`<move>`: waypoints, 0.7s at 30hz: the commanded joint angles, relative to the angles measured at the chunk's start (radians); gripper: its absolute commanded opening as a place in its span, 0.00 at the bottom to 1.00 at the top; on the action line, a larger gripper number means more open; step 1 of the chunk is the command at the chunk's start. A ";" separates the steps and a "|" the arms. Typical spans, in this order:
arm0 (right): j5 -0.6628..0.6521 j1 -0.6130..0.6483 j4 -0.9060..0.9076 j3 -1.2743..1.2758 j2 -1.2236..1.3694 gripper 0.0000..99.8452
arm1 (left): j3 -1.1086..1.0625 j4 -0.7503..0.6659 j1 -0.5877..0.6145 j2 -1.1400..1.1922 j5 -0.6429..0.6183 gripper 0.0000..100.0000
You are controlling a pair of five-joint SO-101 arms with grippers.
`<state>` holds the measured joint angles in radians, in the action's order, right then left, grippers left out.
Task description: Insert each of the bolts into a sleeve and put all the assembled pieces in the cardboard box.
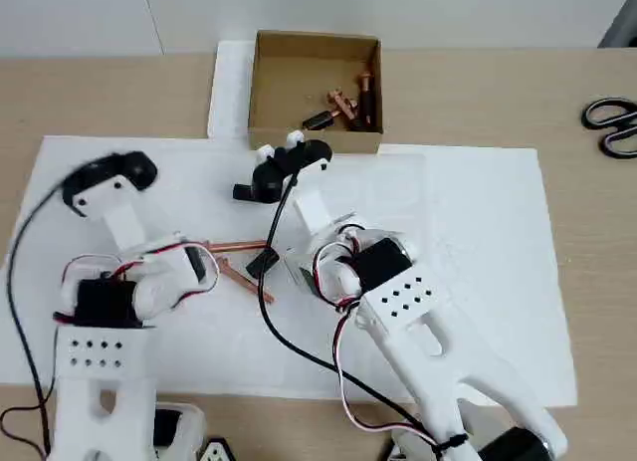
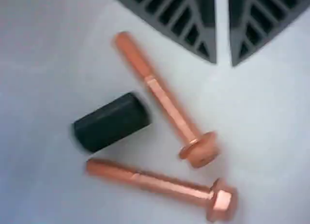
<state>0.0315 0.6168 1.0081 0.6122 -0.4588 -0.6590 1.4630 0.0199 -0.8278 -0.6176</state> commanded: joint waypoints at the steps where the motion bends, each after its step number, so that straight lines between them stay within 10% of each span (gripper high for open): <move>1: 0.006 -0.012 -0.012 -0.052 -0.012 0.26 | 0.074 0.057 -0.066 0.043 -0.155 0.01; 11: 0.006 -0.012 -0.038 -0.051 -0.005 0.26 | 0.251 0.292 0.222 0.479 -0.143 0.01; 21: 0.006 -0.012 -0.044 -0.051 -0.002 0.26 | 0.444 0.218 0.011 0.709 -0.311 0.01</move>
<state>0.0315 0.6137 0.9820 0.6122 -0.4572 -0.2862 1.7300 0.0905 -0.1680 -0.8815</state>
